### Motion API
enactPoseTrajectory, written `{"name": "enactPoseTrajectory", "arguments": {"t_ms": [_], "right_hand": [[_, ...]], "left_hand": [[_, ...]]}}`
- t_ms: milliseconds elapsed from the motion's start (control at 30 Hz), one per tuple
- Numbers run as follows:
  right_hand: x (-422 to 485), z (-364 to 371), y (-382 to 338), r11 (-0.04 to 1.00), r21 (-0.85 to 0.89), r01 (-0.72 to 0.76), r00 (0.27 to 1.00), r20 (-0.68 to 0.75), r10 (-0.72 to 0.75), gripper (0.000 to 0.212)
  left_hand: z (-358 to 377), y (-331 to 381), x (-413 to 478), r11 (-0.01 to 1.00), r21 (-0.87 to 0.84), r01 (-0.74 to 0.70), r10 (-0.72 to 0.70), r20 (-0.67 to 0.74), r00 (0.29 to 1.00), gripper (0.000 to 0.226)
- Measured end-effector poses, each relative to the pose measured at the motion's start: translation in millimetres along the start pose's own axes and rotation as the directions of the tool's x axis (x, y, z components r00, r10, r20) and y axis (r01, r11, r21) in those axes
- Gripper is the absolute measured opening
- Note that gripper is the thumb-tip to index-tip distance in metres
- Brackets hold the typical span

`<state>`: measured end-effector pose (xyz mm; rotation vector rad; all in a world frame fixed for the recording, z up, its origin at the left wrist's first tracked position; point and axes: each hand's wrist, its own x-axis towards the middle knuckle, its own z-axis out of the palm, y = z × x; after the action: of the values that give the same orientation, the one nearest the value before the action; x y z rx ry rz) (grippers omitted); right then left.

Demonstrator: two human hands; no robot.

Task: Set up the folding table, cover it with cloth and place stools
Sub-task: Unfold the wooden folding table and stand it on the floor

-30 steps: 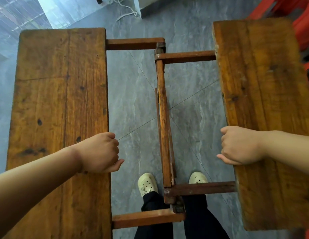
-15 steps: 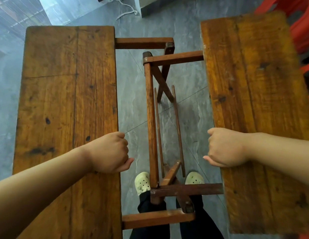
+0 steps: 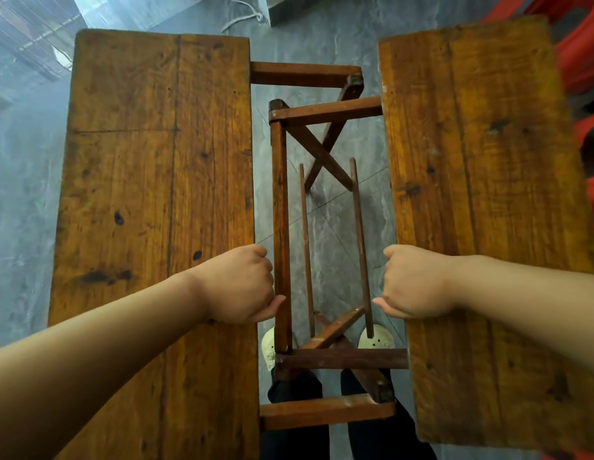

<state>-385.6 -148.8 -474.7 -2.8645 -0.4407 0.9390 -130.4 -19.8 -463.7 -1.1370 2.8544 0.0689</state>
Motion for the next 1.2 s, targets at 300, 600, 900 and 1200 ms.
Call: {"name": "enactPoseTrajectory", "arguments": {"t_ms": [300,600,900,1200], "right_hand": [[7,-1,-1,1.0,0.008,0.005,1.0,0.028,-0.005,0.063],[-7,25,7,0.996,0.08,0.031,0.983,-0.185,-0.016,0.062],[-2,31,-3,0.992,0.118,0.05,0.913,-0.409,0.002,0.054],[-3,47,-13,0.966,0.232,0.114,0.908,-0.418,-0.006,0.059]], "left_hand": [[16,5,13,0.995,-0.097,0.004,-0.008,-0.038,0.999,0.053],[21,4,20,0.988,-0.15,-0.027,0.019,-0.054,0.998,0.057],[29,1,23,0.984,-0.169,-0.064,0.063,-0.015,0.998,0.062],[40,-1,36,0.983,-0.13,-0.131,0.128,-0.037,0.991,0.063]]}}
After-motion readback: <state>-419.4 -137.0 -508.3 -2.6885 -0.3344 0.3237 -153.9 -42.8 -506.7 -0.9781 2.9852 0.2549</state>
